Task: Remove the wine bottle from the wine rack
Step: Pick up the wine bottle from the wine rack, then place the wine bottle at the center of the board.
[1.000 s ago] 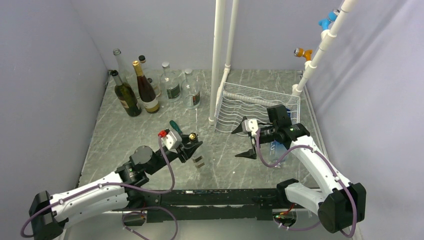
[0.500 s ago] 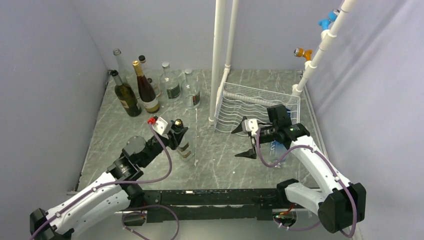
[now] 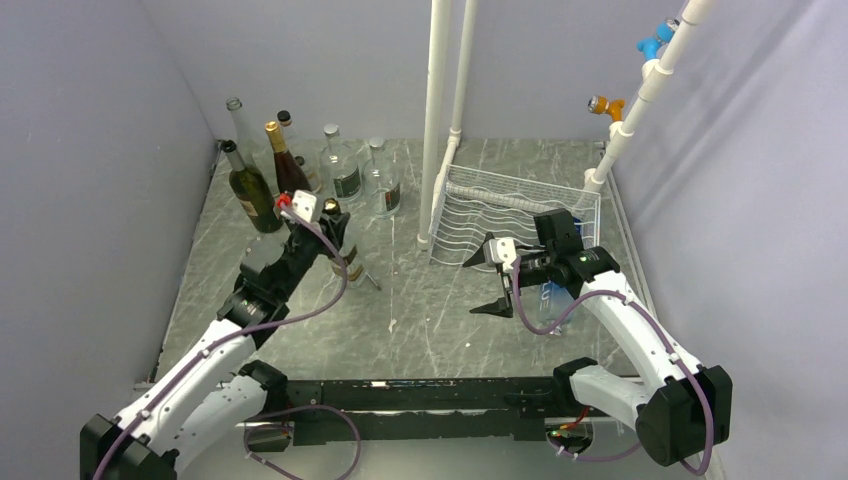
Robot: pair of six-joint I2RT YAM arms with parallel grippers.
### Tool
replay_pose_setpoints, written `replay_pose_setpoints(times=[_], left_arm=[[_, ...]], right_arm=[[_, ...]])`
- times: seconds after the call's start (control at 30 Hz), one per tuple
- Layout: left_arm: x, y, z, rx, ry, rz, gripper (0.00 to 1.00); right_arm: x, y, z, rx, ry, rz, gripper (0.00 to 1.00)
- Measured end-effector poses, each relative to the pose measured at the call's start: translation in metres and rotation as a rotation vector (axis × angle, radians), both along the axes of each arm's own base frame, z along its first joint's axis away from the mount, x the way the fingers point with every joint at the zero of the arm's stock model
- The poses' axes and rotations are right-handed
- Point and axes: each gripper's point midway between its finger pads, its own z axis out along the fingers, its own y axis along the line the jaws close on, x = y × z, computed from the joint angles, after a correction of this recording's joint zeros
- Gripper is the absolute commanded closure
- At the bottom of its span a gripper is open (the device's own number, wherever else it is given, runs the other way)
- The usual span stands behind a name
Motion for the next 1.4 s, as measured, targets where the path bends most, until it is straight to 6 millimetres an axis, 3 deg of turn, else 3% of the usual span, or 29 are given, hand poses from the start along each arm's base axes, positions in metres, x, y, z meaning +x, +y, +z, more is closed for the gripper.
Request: replay_pose_setpoints(times=[0.47, 0.77, 1.4], left_arm=[[0.07, 0.028, 0.03, -0.049, -0.013, 0.124, 1.0], [0.105, 0.042, 0.032, -0.045, -0.008, 0.174, 1.0], [0.146, 0.049, 0.022, -0.007, -0.004, 0.201, 1.0]], right_arm=[[0.0, 0.0, 0.0, -0.002, -0.001, -0.002, 0.0], [0.0, 0.0, -0.001, -0.003, 0.0, -0.002, 0.0], [0.0, 0.0, -0.002, -0.004, 0.001, -0.002, 0.0]])
